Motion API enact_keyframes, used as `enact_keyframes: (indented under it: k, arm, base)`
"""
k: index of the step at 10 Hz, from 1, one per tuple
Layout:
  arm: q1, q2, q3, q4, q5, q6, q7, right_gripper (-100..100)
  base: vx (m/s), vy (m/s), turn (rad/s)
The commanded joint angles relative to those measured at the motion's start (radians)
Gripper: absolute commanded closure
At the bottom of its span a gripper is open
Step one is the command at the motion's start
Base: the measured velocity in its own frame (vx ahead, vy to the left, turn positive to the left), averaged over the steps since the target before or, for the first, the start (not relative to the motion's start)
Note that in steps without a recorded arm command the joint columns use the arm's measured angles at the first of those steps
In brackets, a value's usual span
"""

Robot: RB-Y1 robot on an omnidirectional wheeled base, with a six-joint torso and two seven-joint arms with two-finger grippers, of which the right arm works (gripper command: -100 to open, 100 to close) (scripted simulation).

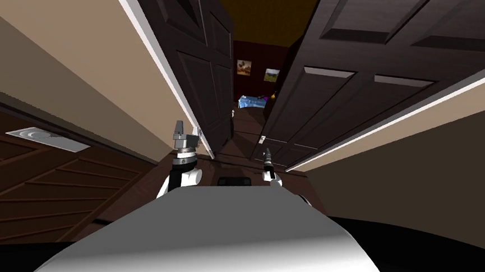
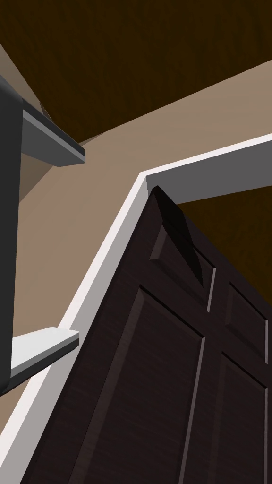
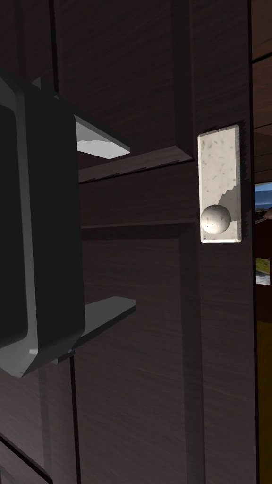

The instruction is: Push the door open

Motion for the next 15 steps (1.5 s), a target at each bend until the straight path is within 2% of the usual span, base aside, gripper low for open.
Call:
enact_keyframes:
  k: [1,12,13,15]
  arm:
    - [-0.002,0.001,-0.002,0.004,-0.001,-0.002,0.002,-100]
    - [-0.006,0.008,-0.021,0.023,-0.010,-0.012,0.016,-100]
    - [-0.006,0.008,-0.021,0.023,-0.010,-0.012,0.016,100]
    - [-0.006,0.008,-0.021,0.023,-0.010,-0.012,0.016,100]
  base:
    - [0.192,-0.027,0.026]
    - [0.180,-0.041,0.024]
    - [-0.017,0.004,0.003]
    - [-0.023,0.003,0.005]
